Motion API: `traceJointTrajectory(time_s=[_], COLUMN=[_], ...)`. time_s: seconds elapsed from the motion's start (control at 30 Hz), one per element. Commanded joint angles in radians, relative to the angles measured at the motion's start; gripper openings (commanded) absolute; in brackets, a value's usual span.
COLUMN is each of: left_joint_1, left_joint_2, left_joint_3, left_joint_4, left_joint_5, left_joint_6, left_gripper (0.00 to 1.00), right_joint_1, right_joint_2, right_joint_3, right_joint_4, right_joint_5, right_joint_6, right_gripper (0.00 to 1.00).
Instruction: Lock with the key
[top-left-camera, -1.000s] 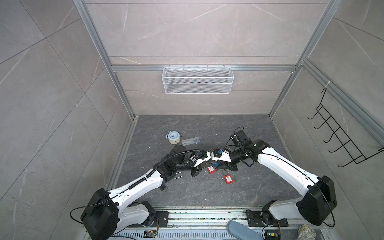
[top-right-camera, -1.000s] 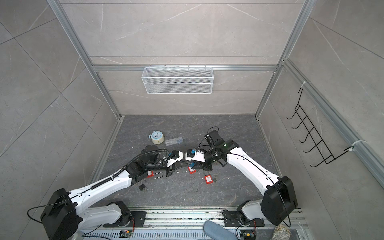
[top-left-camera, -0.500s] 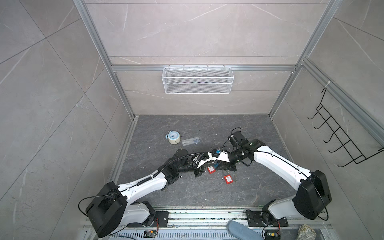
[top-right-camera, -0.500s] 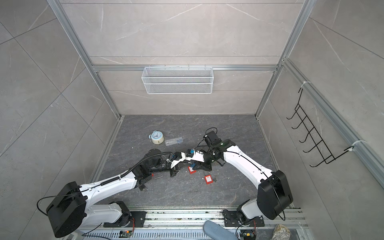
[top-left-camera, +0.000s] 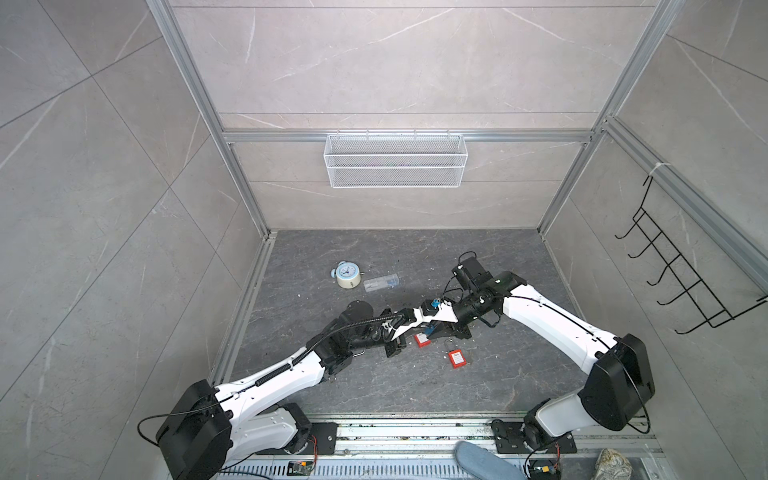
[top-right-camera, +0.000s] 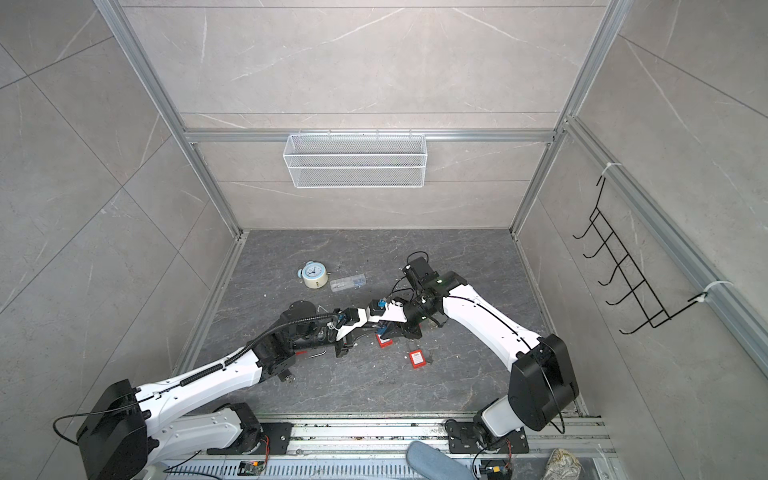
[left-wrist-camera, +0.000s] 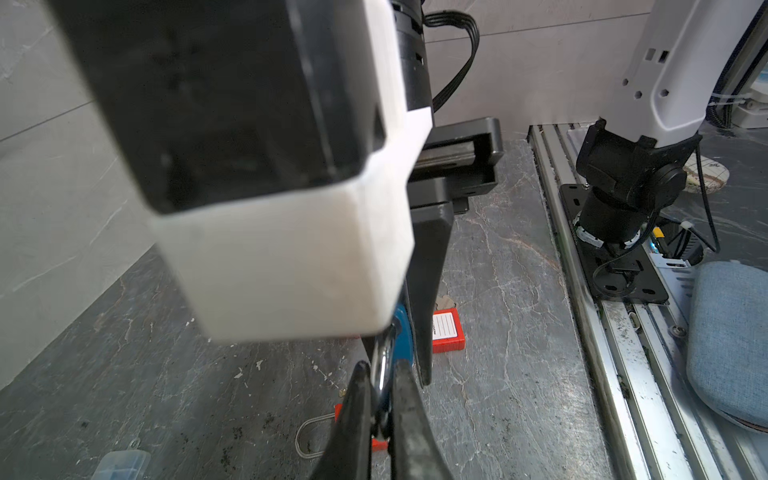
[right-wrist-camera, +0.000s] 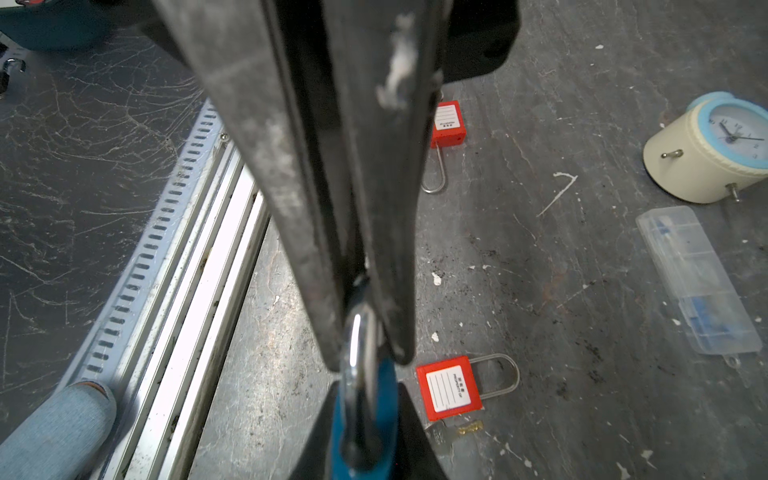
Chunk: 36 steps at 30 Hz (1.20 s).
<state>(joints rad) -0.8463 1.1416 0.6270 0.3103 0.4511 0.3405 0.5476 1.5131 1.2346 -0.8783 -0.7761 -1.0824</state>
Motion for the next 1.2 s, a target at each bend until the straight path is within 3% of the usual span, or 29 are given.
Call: traceJointTrajectory(time_s=[0.0, 0.37, 0.83, 1.03, 1.17], left_joint_1=[-0.083, -0.085, -0.105, -0.100, -0.104], left_joint_2=[0.039, 0.153, 0.279, 0.340, 0.352], left_joint_3=[-0.049, 0.007, 0.007, -0.034, -0.051], left_joint_4=[-0.137, -0.190, -0.104, 0.109, 0.138], left_joint_5=[0.147, 0.204, 0.196, 0.216, 0.196], left_joint_6=[0.101, 0.186, 0.140, -0.009, 0.008], left_gripper=[0.00, 0.00, 0.00, 0.00, 0.00], right_joint_1=[0.022, 0.022, 0.018, 0.020, 0.019], right_joint_2=[-0.015, 0.079, 0.104, 0.093, 0.101], right_joint_3=[0.109, 0.268, 0.274, 0.258, 0.272], right_joint_4=[0.165, -0.072, 0.045, 0.128, 0.124], right_joint_5=[-0.272, -0.305, -0.328, -0.303, -0.351], right_joint_6=[0.073, -0.062, 0.046, 0.085, 0.093], right_gripper=[0.00, 0.00, 0.00, 0.00, 0.00])
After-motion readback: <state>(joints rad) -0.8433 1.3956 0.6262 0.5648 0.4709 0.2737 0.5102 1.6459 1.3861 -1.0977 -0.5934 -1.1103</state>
